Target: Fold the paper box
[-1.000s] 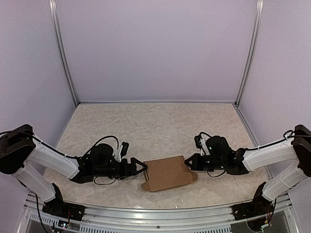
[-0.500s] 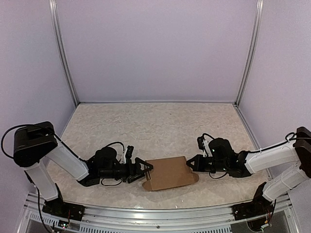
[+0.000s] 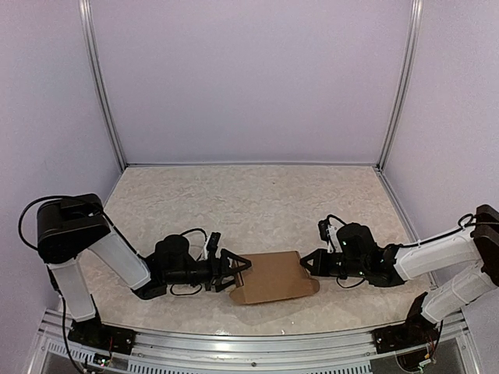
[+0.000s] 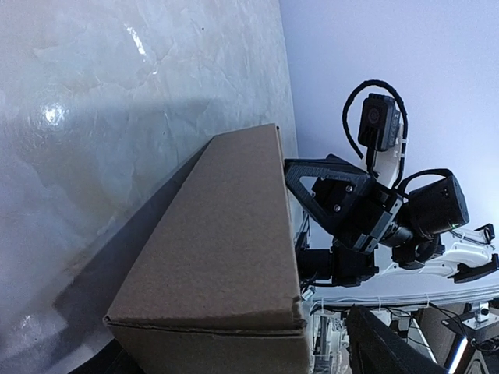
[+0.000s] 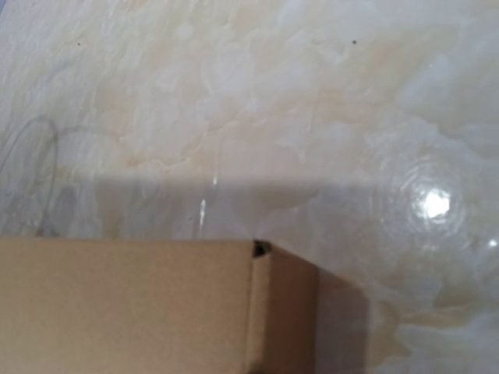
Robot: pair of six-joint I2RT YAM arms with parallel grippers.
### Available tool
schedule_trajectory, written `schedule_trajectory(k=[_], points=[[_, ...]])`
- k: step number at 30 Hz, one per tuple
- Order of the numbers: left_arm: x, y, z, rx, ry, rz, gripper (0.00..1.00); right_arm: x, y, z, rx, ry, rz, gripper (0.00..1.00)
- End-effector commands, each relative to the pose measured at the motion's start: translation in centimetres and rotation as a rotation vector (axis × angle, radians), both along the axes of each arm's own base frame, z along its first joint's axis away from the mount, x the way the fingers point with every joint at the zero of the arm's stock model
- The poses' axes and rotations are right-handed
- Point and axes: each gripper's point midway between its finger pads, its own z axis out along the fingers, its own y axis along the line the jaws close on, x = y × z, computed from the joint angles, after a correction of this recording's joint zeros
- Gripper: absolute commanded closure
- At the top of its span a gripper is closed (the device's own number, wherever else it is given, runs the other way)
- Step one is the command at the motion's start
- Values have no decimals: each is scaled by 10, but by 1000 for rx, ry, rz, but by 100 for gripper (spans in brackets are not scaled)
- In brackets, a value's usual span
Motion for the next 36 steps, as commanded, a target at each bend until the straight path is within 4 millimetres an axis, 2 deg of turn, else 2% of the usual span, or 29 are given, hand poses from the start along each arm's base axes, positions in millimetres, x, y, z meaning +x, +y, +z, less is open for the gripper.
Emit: schedule_trajectory(k=[1,11,19,24,26,31,34,36], points=[[2,-6,14,-77,-1,-16,24,-11,-18,-26,-75,63,-15,100],[2,-8,13,-92,15,-17,39,-11,-18,-27,-80,60,-16,100],[2,-7,17,-106,10,-24,59,-8,-16,-16,-68,31,-9,99],[0,-6,20,-117,15,-30,66,-5,-11,4,-51,-35,27,84],[0,-6,24,-127,13,-36,67,-2,-9,18,-46,-78,39,76],[-1,5,34,-148,7,-33,71,-1,-4,61,-64,-206,116,60],[-2,15,45,-177,6,-35,75,0,-4,87,-84,-298,155,43],[-3,24,52,-192,2,-32,77,0,-4,103,-107,-359,188,37]])
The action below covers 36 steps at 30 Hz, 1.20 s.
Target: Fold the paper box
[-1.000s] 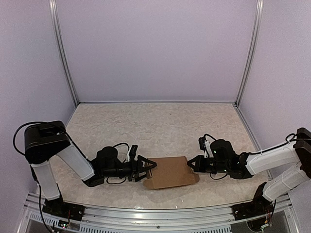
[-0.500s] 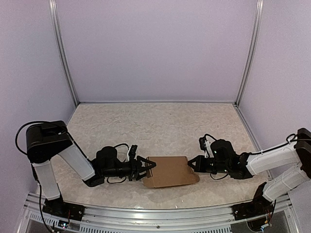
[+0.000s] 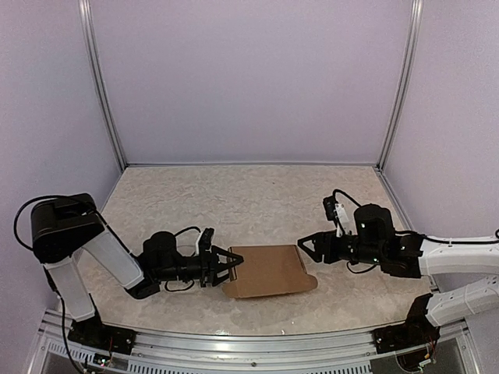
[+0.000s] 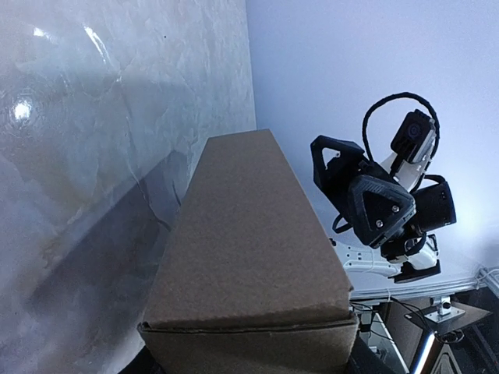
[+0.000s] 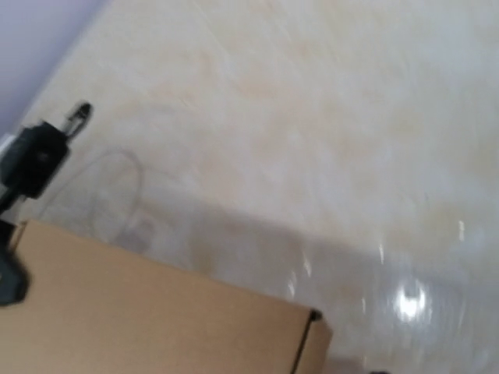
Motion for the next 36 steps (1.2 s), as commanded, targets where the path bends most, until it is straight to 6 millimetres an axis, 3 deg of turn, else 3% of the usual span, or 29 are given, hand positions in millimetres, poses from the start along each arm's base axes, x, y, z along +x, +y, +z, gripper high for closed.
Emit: schedule_trajectory(k=[1,10,13,19,25,33,36], points=[[-4,16,30,-82,-37,-16,77,-1,-2,34,-91,-151,88,34],[-18,39,69,-204,-36,-100,91,-12,8,90,-171,-428,285,14],[-22,47,73,-219,-18,-122,100,-20,10,102,-206,-544,362,1],[-31,61,90,-260,6,-172,100,-40,10,121,-255,-773,506,0],[-44,65,119,-329,-8,-255,100,-61,13,119,-318,-954,666,0],[-47,71,132,-368,29,-306,100,-84,18,127,-388,-1212,739,0],[-52,72,146,-384,3,-344,100,-92,21,128,-454,-1285,729,0]])
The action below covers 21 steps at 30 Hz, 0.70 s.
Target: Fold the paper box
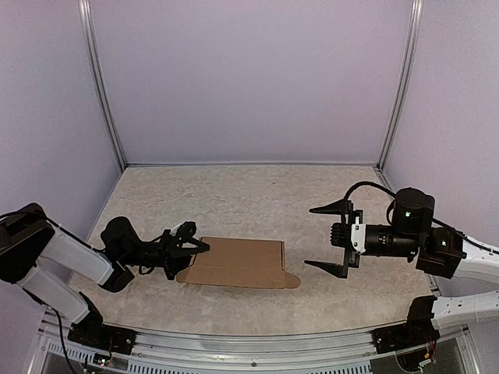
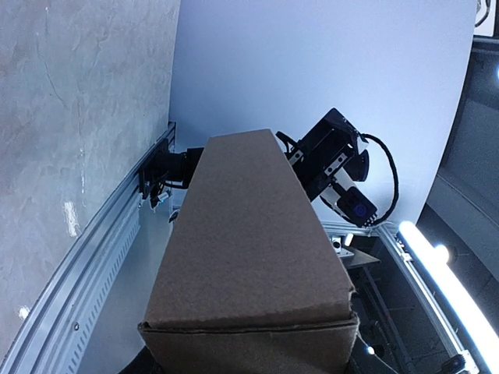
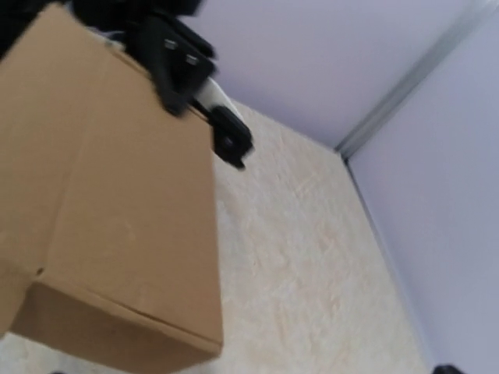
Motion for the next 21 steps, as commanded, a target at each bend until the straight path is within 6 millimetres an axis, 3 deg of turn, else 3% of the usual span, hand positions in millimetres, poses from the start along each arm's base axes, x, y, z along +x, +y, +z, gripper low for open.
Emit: schedule_trajectory(k=[1,5,10,15,21], points=[[-19,7,68,-192,-233,-81,100,-12,4,-1,-54,-184,-2,1],[-27,11,85,-223,-265,-105,100,-22,6,-7,-95,-266,-20,0],[-35,16,100,-251,-290,-123,100,-40,15,3,-68,-393,-38,0],[-40,20,106,-262,-287,-130,100,-60,36,13,-79,-598,-55,0],[-48,24,107,-266,-281,-139,100,-68,54,18,-114,-761,-72,0]])
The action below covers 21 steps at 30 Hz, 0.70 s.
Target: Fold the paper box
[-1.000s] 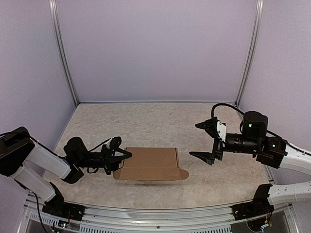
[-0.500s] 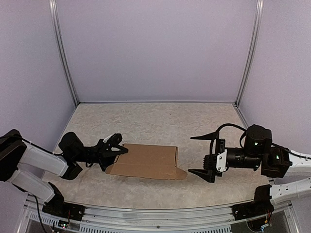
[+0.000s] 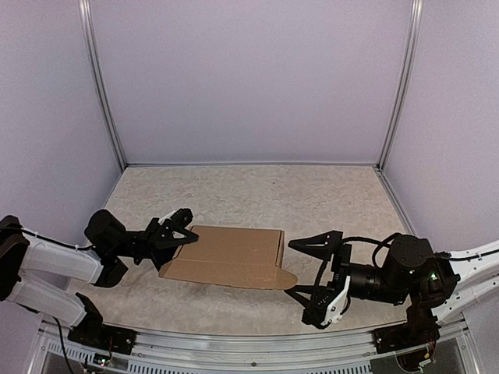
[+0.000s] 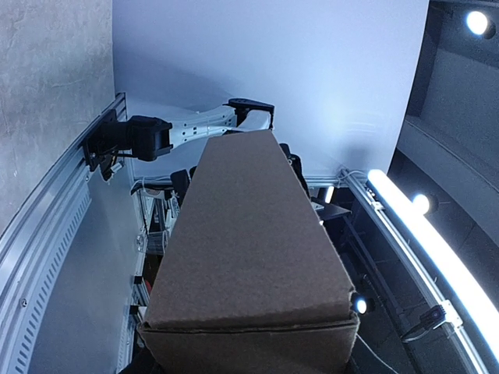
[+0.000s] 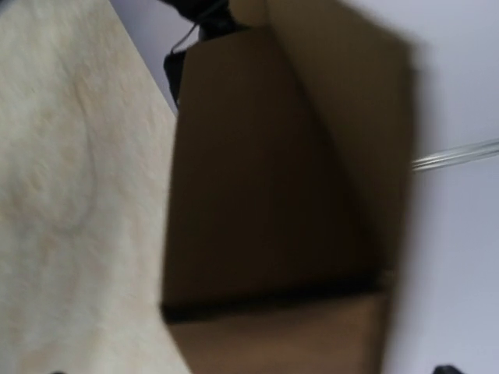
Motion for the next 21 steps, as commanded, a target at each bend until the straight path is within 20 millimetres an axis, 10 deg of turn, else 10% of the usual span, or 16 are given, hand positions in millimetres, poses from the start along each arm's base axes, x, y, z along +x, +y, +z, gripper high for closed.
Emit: schedule_trajectory(k=[1,21], points=[[-22,15,40,-155,-209,-22,100,8,4,18,30,-162,-81,0],[-39,13,35,-138,-246,-58,100,2,26,29,-12,-150,-38,19]])
